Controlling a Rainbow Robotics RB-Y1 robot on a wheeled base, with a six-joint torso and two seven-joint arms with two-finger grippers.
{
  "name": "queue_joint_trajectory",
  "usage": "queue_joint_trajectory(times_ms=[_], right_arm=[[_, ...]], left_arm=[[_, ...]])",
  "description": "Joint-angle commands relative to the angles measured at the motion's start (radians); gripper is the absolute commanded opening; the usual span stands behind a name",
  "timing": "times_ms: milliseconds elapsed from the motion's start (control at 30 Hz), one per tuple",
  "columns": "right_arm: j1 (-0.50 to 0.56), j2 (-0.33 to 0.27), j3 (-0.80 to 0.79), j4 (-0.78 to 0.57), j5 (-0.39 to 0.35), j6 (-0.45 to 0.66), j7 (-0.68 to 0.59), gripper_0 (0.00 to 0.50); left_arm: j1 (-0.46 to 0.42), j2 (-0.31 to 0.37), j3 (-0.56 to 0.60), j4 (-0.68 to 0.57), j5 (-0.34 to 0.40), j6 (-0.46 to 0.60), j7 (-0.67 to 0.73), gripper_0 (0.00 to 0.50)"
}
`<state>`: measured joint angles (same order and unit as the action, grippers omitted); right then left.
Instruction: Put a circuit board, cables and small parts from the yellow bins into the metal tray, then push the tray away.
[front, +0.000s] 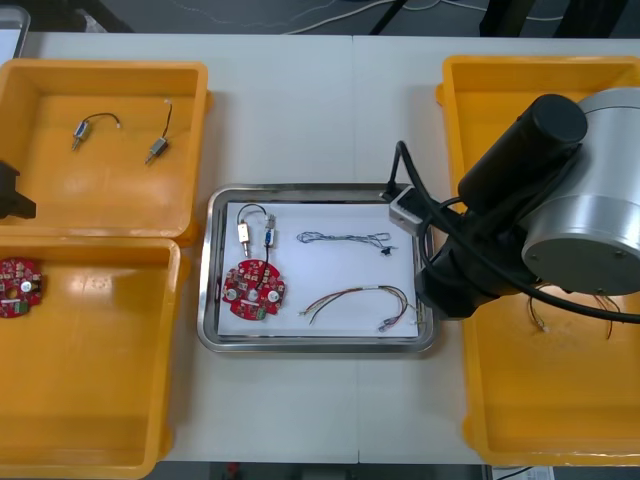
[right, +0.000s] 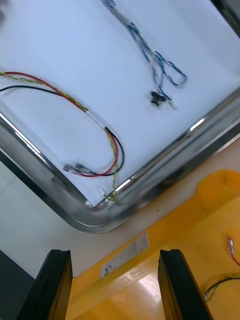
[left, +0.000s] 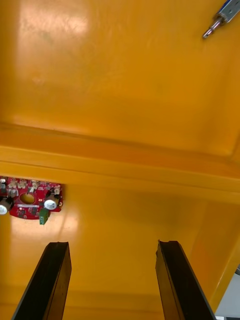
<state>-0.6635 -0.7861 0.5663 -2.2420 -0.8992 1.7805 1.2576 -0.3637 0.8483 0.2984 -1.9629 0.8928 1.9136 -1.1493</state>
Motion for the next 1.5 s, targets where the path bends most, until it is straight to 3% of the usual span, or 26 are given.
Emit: queue_joint_trajectory(times_ms=[33,233,467,1000,1500], right_arm=[[-0.08,-0.01,0.092,-0.005,-0.02,-0.041,0.079,0.5],[-0.159,0.033,0.211,0.039,0.0,-0.07,0.207,0.5],[-0.223,0.085,0.343,0.084,0.043,-0.127,0.298,0.5],[-0.326,0.291,0.635,0.223,0.215,-0.184,0.286,0.5],[-0.3,0.343,0.759,0.234,0.352,-0.205,0.267,0.5]], left_arm=[[0.028,0.043,0.027,-0.039,-0.003,0.006,0.02,0.5],[0.025,0.043,0.027,-0.106,-0.049,0.006,0.023,0.5],[0.023,0.04,0.025,-0.163,-0.054,0.006,0.026,0.5],[0.025,0.025,0.022,-0.203,-0.029,0.006,0.029,0.5],[0.025,0.025,-0.033,-0.195,-0.063,0.006,0.036,0.5]])
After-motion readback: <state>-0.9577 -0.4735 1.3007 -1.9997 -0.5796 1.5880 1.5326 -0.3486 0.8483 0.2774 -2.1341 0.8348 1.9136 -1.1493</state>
